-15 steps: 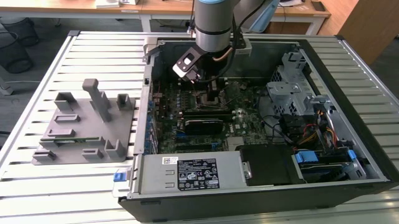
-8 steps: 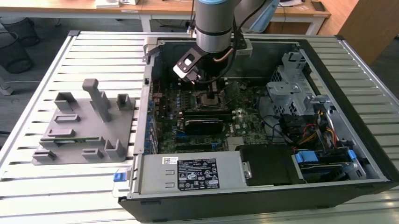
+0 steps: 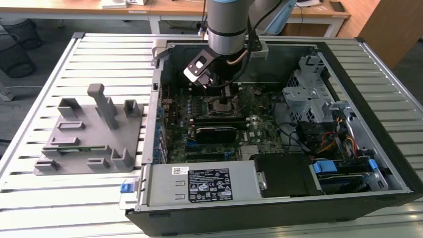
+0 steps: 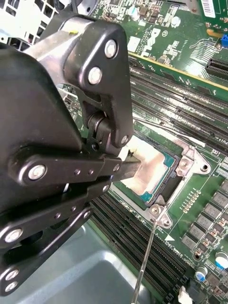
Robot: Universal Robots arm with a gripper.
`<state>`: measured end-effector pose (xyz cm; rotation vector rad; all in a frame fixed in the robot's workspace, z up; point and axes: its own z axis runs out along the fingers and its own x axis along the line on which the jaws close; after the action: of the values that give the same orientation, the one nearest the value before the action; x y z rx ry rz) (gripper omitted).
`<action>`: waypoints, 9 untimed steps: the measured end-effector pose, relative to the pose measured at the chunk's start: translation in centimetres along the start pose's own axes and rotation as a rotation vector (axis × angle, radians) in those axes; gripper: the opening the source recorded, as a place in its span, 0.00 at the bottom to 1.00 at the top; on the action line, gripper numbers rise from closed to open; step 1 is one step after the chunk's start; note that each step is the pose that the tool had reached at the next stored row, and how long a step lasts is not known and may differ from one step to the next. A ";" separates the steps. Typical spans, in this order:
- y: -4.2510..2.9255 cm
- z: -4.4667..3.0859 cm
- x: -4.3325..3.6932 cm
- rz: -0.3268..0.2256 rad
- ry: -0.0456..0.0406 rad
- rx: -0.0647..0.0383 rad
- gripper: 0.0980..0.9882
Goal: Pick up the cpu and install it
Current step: 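Place the cpu into insertion slot, then close the cpu cover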
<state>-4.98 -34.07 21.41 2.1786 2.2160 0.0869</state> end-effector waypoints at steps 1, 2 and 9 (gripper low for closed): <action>0.00 -0.05 0.00 0.000 0.0000 0.000 0.02; 0.01 -0.10 0.00 0.000 0.0000 0.000 0.02; 0.03 -0.50 0.01 0.000 0.0000 0.000 0.02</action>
<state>-4.98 -34.07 21.92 2.1786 2.2160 0.0869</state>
